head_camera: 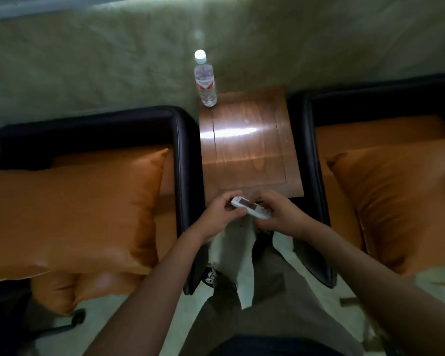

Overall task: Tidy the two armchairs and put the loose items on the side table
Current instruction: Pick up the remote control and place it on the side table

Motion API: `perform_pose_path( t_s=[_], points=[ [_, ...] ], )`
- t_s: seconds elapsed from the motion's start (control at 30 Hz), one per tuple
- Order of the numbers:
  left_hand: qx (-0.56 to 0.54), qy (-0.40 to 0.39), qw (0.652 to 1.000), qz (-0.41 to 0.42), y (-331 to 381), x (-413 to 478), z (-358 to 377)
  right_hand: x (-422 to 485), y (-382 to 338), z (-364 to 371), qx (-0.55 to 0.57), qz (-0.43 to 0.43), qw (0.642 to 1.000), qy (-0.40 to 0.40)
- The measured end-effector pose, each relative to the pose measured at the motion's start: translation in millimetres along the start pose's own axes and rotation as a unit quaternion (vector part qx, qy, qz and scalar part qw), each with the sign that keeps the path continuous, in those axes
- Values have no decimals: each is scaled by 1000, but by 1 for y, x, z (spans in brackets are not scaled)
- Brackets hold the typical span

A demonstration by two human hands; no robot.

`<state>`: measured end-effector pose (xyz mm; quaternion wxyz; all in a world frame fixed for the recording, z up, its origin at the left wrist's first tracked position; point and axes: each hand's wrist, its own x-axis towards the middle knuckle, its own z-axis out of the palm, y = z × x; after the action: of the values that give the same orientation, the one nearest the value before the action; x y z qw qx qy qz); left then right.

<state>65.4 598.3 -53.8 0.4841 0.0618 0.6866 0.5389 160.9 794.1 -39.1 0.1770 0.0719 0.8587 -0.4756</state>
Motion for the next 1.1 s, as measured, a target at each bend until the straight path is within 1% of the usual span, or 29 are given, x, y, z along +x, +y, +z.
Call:
perform_pose_path(
  t_s=[0.1, 0.23, 0.4, 0.5, 0.6, 0.67, 0.73, 0.8, 0.93, 1.0, 1.1],
  points=[
    [-66, 34, 997, -16, 24, 31, 5, 29, 11, -40, 25, 9, 999, -27],
    [-78, 71, 994, -3, 54, 73, 4, 64, 33, -92, 43, 16, 997, -54],
    [-81, 122, 989, 19, 76, 123, -3, 106, 68, -137, 17, 11, 999, -30],
    [-70, 153, 986, 22, 77, 156, -7, 137, 91, -149, 11, 2, 1000, 10],
    [-34, 176, 983, 37, 69, 199, -8, 172, 118, -146, 12, -30, 998, 51],
    [-26, 197, 979, 42, 59, 229, -7, 197, 140, -141, -10, -27, 997, 74],
    [-27, 223, 973, 49, 55, 246, -8, 211, 150, -138, -11, -5, 996, 87],
    [-7, 233, 971, 52, 47, 267, -12, 231, 163, -132, -11, 0, 995, 100],
    [73, 260, 962, 48, 27, 310, -28, 267, 185, -121, -8, -7, 991, 136],
    [116, 266, 956, 40, 19, 328, -36, 283, 192, -121, -24, -13, 988, 149],
    [187, 293, 937, 39, 35, 345, -41, 303, 193, -122, -45, -14, 985, 164]
  ],
)
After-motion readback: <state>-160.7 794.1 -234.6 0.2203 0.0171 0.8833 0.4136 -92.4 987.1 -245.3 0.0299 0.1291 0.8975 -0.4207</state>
